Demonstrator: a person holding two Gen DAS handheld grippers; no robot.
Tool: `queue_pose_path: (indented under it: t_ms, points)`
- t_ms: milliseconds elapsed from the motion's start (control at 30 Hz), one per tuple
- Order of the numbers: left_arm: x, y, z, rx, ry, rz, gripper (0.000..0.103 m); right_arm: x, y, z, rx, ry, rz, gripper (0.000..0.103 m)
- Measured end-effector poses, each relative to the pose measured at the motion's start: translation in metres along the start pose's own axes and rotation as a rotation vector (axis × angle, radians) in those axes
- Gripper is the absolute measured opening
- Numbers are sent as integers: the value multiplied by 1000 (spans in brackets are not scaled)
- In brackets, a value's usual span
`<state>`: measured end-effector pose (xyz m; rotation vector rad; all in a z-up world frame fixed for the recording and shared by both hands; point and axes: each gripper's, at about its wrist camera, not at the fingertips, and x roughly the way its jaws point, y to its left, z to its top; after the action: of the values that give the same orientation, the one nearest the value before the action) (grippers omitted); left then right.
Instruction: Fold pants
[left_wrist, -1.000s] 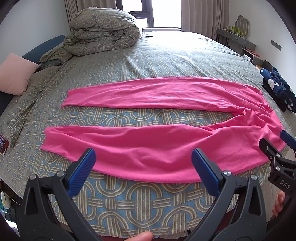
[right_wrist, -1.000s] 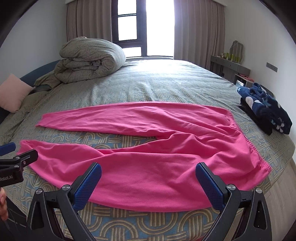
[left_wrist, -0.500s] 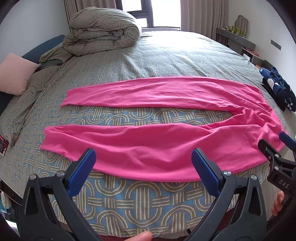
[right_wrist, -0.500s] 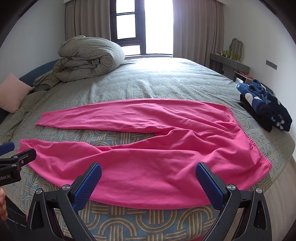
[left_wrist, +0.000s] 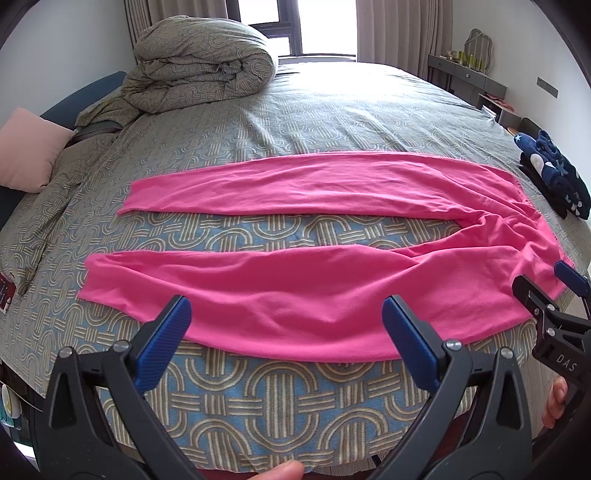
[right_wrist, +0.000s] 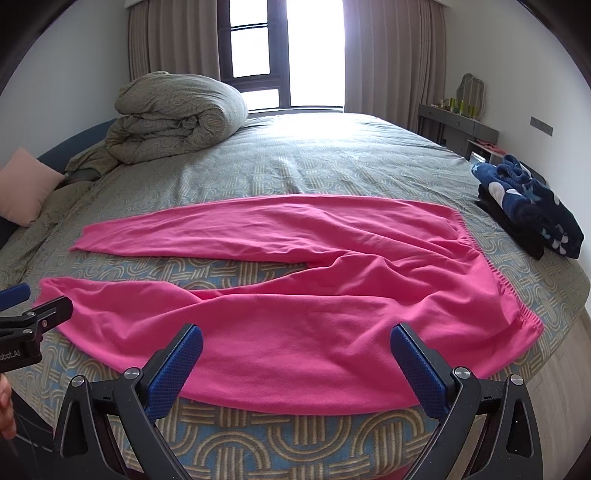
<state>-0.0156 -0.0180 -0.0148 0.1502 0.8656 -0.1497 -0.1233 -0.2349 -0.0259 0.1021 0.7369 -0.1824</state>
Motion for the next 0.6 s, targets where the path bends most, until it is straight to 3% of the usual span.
queue_pose_path:
  t_ms: [600]
  points:
    - [3, 5, -1, -25, -6, 6, 103, 5, -1, -1, 8, 10, 0, 103]
